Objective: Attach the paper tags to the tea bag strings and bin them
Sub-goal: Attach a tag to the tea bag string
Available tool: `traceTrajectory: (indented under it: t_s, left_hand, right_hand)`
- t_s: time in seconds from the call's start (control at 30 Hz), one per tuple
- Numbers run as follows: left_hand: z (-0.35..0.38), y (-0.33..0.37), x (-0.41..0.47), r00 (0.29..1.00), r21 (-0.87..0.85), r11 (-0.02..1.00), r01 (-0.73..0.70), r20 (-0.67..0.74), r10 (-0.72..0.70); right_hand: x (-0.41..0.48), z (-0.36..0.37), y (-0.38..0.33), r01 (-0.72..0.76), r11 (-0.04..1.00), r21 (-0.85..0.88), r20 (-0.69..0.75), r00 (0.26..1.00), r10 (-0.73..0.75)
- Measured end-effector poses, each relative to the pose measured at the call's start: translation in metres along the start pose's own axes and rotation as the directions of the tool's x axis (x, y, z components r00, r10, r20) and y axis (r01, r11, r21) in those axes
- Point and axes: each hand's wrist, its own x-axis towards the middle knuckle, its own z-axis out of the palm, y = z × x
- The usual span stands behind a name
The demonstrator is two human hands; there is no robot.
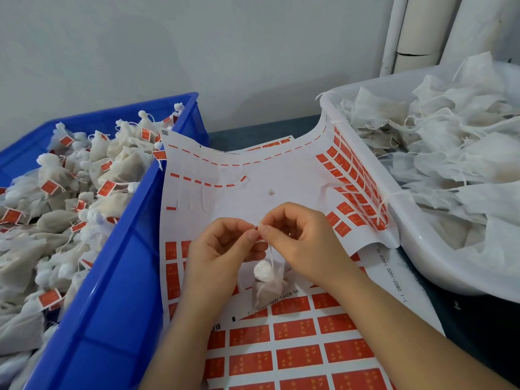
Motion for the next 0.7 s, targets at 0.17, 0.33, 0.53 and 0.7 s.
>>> traceTrajectory:
  t_s: [0.17, 0.33, 0.53, 0.7]
  left_hand:
    - [-0.0006, 0.0019, -0.0012, 0.999, -0.036, 0.999, -0.003, -0.035, 0.002]
    - [0.0001, 0.0034, -0.0028, 0.998, -0.023, 0.999, -0.038, -0.047, 0.037]
    - [0.0008, 0.0009, -0.0026, 0.996, -0.013, 0.999, -0.051, -0.067, 0.05]
    - [-0.0011, -0.0007, -0.0023, 0.993, 0.011, 0.999, -0.051, -0.106, 0.052]
  right_hand:
    - [0.0, -0.0014, 0.0001, 0.008, 1.0, -0.02, 0.003, 1.0, -0.008]
    - [-0.0018, 0.0009, -0.0007, 0.044, 0.995, -0.085, 0.005, 0.999, -0.044]
    - [-0.0042, 0.0051, -0.0016, 0.113, 0.968, -0.225, -0.016, 0.993, -0.119]
    - [-0.0042, 0.0043, -0.0023, 0.171, 0.948, -0.27, 0.001, 0.984, -0.177]
